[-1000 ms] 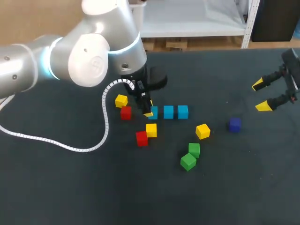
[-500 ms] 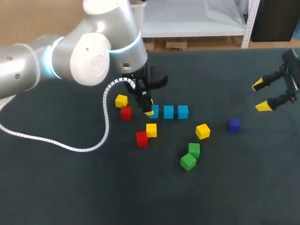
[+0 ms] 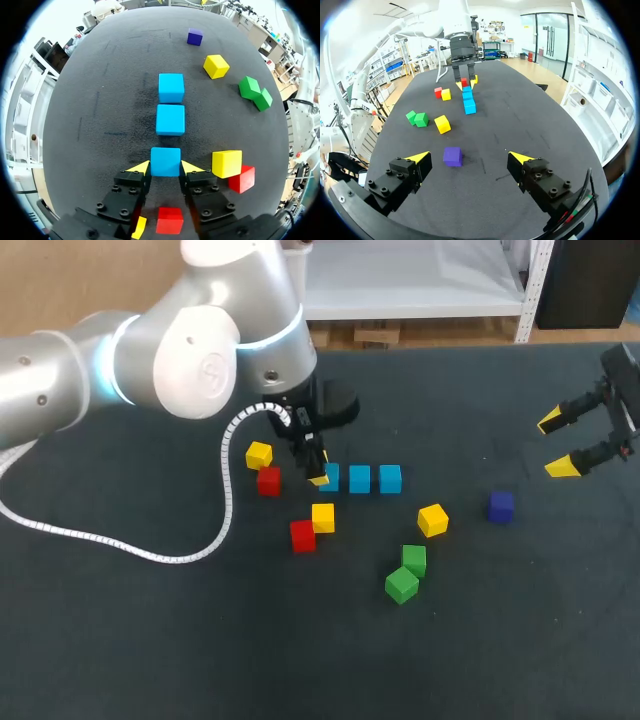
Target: Place the blue cubes, place green cubes on the blue cubes, place the yellow cubes on the green cubes, then place the red cubes on the yellow cubes, and place purple cube on the red cubes.
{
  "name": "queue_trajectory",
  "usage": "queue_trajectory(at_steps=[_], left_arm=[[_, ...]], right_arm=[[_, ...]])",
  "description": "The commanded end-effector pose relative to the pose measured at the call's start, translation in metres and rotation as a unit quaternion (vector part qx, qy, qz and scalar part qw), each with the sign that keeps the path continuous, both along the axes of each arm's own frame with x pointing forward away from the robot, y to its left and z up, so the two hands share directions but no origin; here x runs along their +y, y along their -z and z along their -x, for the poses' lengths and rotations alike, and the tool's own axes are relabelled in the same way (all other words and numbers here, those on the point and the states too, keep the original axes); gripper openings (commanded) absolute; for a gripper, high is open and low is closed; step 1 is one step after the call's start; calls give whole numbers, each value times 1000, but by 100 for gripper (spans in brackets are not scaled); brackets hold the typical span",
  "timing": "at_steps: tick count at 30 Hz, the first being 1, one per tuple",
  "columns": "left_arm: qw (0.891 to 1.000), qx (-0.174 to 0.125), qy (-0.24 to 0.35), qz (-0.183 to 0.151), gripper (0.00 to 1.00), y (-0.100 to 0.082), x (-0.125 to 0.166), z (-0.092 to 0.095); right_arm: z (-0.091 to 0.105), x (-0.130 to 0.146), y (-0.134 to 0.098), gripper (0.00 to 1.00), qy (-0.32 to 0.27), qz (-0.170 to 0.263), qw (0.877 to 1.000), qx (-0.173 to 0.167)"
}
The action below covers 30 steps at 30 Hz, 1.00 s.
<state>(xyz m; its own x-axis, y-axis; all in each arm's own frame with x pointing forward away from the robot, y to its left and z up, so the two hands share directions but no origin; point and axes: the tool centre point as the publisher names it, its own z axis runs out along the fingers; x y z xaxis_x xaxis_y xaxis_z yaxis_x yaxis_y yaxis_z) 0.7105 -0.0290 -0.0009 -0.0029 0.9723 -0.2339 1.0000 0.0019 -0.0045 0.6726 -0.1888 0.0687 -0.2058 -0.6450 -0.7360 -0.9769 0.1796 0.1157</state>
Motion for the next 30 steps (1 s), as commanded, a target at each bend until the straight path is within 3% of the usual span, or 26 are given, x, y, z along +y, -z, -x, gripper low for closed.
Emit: queue_trajectory(at_steps=[1,13,14,16,19,30], left_arm=[[1000,2,0,-2,7,2,0,-1],[1000,7,-2,-4,19,4,4,5],[1000,6,-2,-4,14,4,5,5],[1000,7,-3,-4,15,4,5,5],[1000,8,-2,-4,7,3,5,7],[1000,8,2,-4,0,-5,5,11]], right_arm=[[0,0,0,100,0,-1,1000,0],[0,0,0,100,0,-1,1000,0],[0,0,0,100,0,-1,1000,0],[0,0,0,100,0,-1,1000,0],[0,0,0,100,0,-1,1000,0],[0,0,0,100,0,-1,1000,0]])
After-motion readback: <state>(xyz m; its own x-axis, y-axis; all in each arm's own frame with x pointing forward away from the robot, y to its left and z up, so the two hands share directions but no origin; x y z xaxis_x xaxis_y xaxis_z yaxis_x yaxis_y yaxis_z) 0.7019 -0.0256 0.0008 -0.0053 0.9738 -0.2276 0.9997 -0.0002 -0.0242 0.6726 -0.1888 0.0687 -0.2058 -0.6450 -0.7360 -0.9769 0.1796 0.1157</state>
